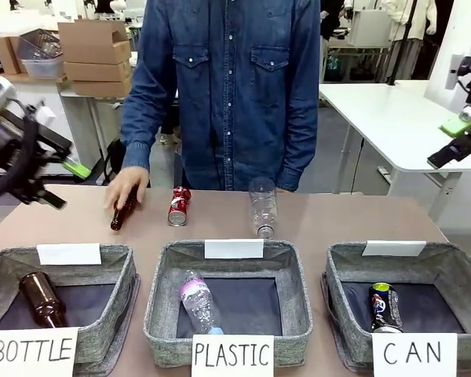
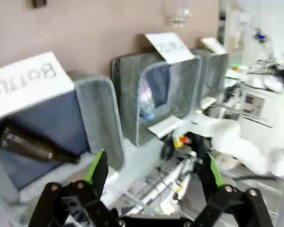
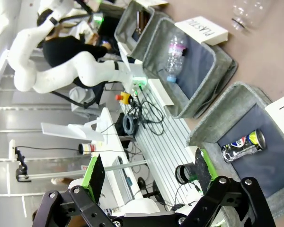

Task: Sort the can waste into the basket.
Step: Pick up the can waste from the table and place it in the right Fabric basket.

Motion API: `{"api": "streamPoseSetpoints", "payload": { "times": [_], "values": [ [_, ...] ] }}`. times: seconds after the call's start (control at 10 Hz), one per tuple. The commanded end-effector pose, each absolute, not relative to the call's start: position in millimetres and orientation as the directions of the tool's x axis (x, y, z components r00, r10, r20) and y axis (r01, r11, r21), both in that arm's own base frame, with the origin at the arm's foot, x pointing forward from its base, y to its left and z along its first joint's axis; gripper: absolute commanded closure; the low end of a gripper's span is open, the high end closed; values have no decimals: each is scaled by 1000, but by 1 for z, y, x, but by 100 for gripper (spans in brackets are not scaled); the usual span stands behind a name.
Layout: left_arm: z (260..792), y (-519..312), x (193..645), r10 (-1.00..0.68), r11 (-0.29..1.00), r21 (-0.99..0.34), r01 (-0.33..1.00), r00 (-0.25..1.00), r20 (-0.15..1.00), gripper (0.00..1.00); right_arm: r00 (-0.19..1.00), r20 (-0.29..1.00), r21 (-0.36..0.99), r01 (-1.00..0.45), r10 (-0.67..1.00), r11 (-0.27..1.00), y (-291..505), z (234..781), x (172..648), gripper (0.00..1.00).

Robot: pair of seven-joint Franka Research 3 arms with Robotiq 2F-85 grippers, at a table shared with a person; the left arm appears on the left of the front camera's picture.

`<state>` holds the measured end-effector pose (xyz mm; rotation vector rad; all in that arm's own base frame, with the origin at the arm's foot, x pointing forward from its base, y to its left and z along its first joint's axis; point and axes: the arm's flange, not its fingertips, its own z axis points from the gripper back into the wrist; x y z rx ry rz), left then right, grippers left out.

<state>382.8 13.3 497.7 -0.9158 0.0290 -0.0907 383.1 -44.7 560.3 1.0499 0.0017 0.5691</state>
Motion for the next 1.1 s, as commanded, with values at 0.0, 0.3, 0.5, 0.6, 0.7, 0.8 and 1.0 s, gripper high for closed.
{"api": "streamPoseSetpoints", "payload": {
  "times": [0.0,0.3,0.5,0.6,0.7,0.8,1.0],
  "values": [
    [548,102,331,-47,507,-858,79,997,64,0,849,282,806,-462,448,370,-46,560,383,0],
    [548,163,288,112,436,-897,73,985,135,0,849,282,806,-462,448,370,-46,560,383,0],
    [539,143,305,105,453,-888,81,984,143,0,849,282,806,-462,448,370,-46,560,383,0],
    [533,124,319,88,488,-869,80,986,140,0,849,282,806,-462,448,370,-46,560,383,0],
    [526,98,337,73,535,-843,61,990,118,0,849,282,806,-462,448,370,-46,560,383,0],
    [517,72,357,56,579,-814,46,994,96,0,849,282,806,-462,448,370,-46,560,383,0],
    [498,21,386,18,658,-752,35,998,62,0,849,282,806,-462,448,370,-46,560,383,0]
  ]
}}
